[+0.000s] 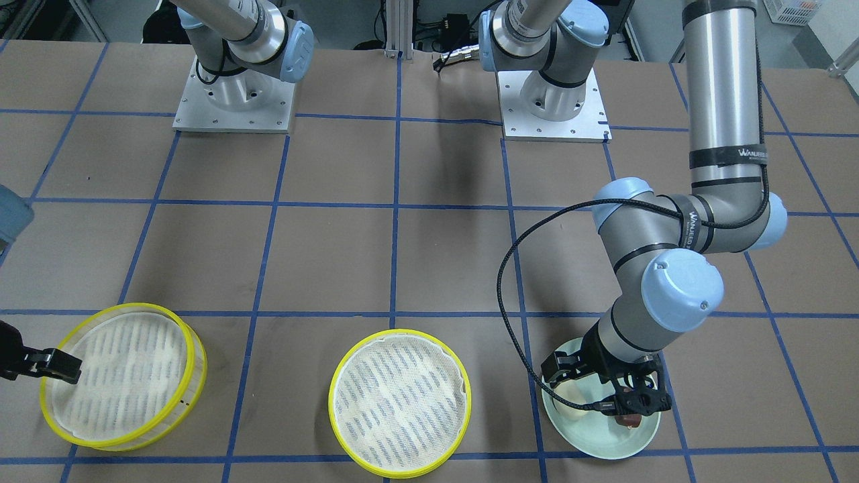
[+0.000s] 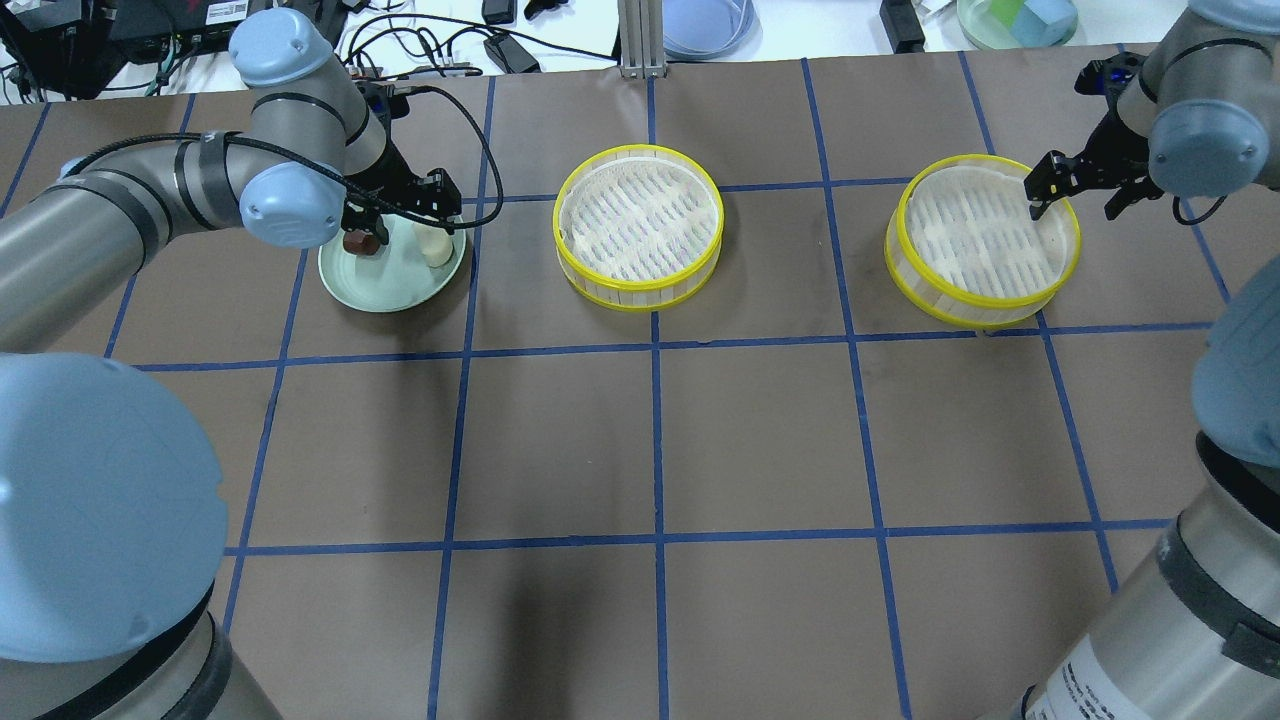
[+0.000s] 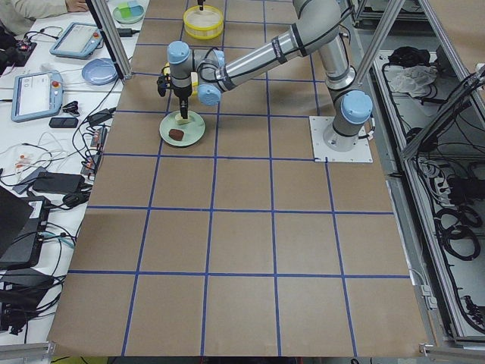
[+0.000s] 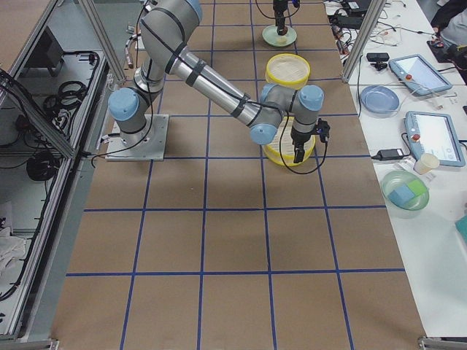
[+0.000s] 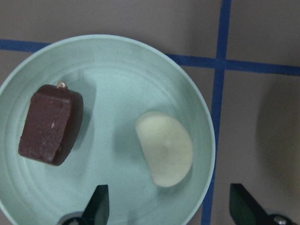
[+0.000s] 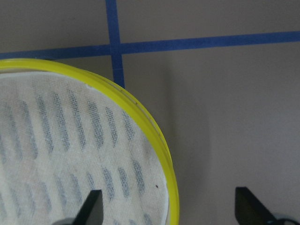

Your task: Stack buns with steamer

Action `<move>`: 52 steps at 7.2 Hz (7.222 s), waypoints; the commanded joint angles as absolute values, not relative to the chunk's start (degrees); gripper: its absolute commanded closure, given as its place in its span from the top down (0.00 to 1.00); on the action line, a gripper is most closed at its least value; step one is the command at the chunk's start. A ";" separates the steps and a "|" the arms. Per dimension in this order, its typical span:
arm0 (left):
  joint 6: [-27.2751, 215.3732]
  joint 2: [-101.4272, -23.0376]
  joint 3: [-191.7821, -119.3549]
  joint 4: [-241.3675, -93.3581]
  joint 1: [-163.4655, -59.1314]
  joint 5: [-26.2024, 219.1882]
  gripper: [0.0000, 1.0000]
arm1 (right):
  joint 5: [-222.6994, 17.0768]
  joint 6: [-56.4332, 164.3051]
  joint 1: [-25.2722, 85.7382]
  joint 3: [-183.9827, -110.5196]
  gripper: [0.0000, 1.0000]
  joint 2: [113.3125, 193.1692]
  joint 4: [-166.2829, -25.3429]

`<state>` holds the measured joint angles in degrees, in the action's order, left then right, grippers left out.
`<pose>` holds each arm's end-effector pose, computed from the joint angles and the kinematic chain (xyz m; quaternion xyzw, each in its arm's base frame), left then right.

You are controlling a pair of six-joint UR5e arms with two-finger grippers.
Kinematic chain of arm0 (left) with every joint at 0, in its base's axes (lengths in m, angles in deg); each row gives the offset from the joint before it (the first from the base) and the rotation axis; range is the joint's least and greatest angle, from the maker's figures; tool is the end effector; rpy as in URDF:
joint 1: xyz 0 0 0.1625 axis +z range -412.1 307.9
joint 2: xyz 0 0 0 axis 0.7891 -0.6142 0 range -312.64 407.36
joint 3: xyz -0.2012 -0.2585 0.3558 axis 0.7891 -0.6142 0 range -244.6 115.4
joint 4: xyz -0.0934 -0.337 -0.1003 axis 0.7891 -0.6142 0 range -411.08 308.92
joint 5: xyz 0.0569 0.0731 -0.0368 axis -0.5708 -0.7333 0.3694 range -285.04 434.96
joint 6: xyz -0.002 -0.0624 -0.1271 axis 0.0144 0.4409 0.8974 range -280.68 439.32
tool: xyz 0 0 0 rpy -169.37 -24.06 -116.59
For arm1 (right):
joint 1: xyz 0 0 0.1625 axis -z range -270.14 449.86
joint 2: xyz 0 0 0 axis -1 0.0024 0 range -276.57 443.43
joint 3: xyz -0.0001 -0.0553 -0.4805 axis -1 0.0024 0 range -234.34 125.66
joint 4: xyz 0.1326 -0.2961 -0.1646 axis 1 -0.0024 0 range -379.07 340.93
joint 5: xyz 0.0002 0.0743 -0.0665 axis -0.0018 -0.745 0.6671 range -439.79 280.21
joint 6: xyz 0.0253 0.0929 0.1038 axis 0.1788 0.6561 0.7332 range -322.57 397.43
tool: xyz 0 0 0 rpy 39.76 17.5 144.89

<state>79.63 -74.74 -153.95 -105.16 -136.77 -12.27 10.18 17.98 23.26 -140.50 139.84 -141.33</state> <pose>-0.0785 -0.6664 0.2623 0.0483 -0.9978 0.0400 0.0224 -0.1426 -0.6654 0.2603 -0.0344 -0.9992 0.0205 0.0078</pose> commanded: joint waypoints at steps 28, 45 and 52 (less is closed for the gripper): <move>59.49 -71.79 -152.58 -106.06 -131.13 -12.93 1.00 | 1.24 62.48 -8.22 -139.95 0.00 149.89 -133.74; 88.07 -62.08 -151.44 -113.20 -135.42 -12.58 0.00 | 6.96 64.94 -10.16 -131.78 0.00 140.03 -133.06; 92.77 -60.22 -152.49 -115.24 -135.77 -12.93 0.00 | 5.90 69.08 -10.42 -131.95 0.00 139.95 -132.88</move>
